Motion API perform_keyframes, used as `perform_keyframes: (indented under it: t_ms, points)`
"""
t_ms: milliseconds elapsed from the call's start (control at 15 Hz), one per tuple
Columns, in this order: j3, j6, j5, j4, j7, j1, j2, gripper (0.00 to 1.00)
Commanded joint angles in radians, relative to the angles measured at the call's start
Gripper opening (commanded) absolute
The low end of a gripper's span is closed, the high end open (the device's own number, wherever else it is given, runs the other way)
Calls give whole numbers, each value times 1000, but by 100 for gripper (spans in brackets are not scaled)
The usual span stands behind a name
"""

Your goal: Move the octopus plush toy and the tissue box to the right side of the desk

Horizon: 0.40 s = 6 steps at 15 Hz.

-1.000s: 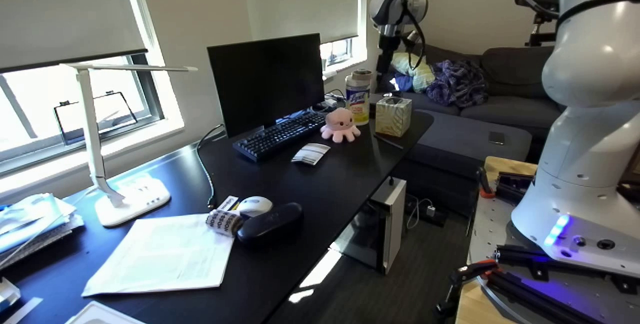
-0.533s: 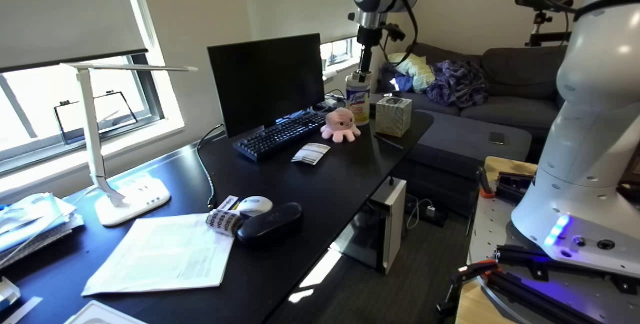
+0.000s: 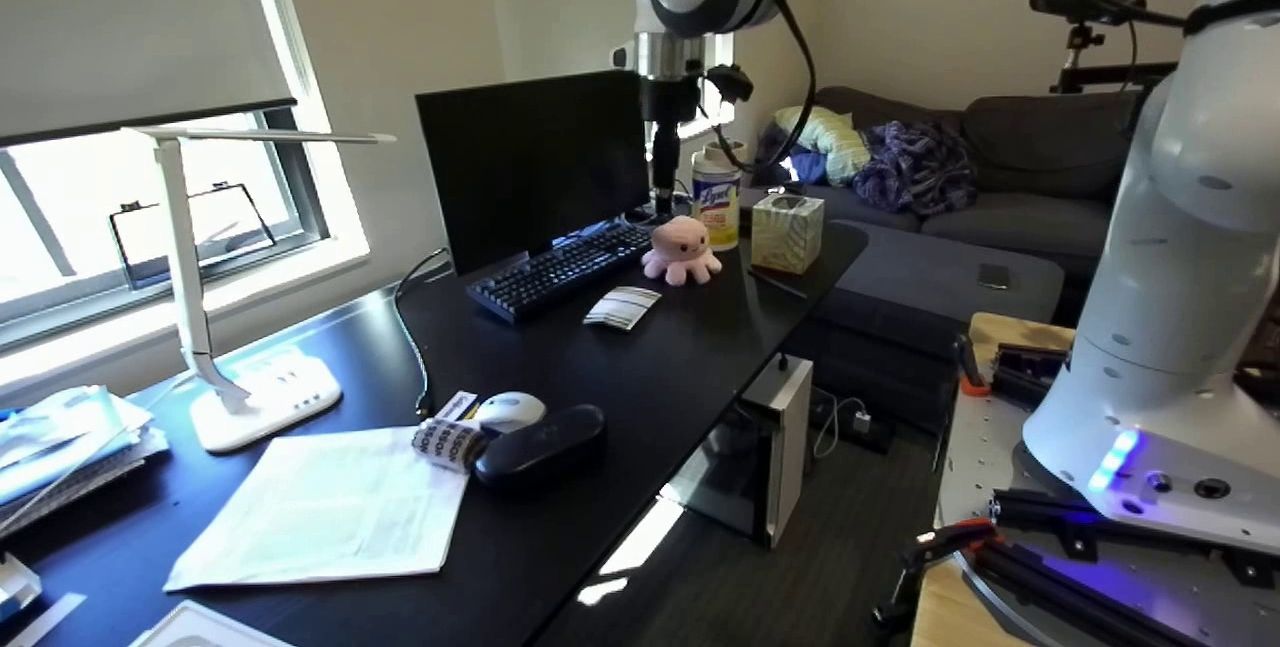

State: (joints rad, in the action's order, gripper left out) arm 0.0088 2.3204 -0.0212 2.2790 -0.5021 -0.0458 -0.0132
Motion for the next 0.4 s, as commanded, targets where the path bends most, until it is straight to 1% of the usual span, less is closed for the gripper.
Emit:
perform_keyframes:
  t_ms: [0, 133, 333]
  points:
    - [13, -20, -2, -2, 49, 44, 0, 100]
    - [51, -36, -4, -2, 115, 93, -1, 100]
    - [49, -37, -4, -3, 122, 92, -1, 100]
